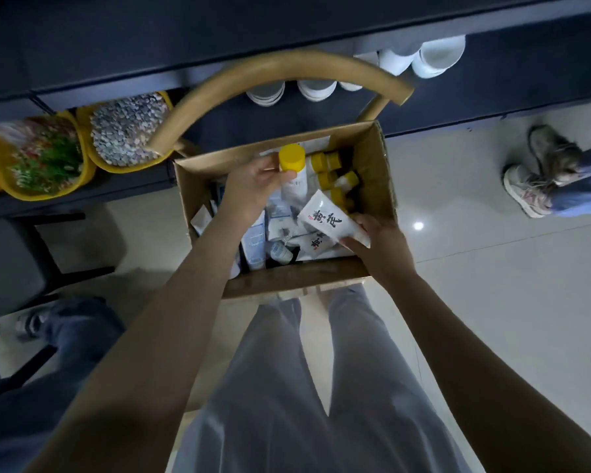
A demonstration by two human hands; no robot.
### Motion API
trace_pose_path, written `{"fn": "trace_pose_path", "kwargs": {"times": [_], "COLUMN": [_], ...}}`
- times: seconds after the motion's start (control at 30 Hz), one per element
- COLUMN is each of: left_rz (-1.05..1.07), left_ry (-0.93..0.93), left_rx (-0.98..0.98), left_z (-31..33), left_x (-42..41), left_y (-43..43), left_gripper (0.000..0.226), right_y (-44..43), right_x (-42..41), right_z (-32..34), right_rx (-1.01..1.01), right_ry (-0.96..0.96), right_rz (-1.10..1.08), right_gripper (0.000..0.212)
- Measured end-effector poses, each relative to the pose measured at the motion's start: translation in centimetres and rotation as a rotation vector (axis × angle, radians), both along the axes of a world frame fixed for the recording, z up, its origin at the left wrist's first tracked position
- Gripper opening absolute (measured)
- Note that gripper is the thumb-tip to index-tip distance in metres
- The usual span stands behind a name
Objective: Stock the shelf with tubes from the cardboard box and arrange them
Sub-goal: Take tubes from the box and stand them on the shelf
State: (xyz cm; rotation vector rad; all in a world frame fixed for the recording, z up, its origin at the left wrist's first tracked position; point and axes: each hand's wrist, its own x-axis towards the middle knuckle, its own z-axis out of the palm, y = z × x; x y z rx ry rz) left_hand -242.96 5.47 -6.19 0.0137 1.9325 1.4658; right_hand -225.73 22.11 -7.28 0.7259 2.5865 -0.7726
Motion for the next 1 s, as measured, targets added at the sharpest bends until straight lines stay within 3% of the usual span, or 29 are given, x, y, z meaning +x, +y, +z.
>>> {"fn": "trace_pose_path", "kwargs": {"times": [0.13,0.37,0.57,0.77,0.87,1.0], "left_rz": [0.098,0.055,-0.015,0.047,0.141,0.216], "left_ry": [0.05,0.131,0.166,0.271,0.218,0.087], "left_rx": [-0.008,0.062,0.215,0.136,0.133,0.327], "left_z": [6.4,17.3,25.2,29.4,31.0,33.4], "left_x": [0.9,2.4,5.4,9.2,11.2,13.9], "left_y": [-0.6,1.7,7.8,15.7,19.7,24.3], "left_gripper": [0.031,0.02,0.027,0.029,0.029,0.014], "right_y": [0.4,3.4,9.3,17.8,22.3,27.3], "right_x": [0.7,0.6,0.5,3.3,4.6,6.1], "right_z": [6.2,15.2,21.7,27.9,30.5,33.9], "right_rx": [-0.22,-0.544,-0.687,-0.723,-0.714,-0.706], "right_ry": [0.065,0.467,0.638,0.768,0.821,0.864], "right_rz": [-0.384,-0.749,-0.751,-0.615,-0.571,-0.481], "right_gripper": [0.03,0.008,0.021,0.025,0.022,0.023]}}
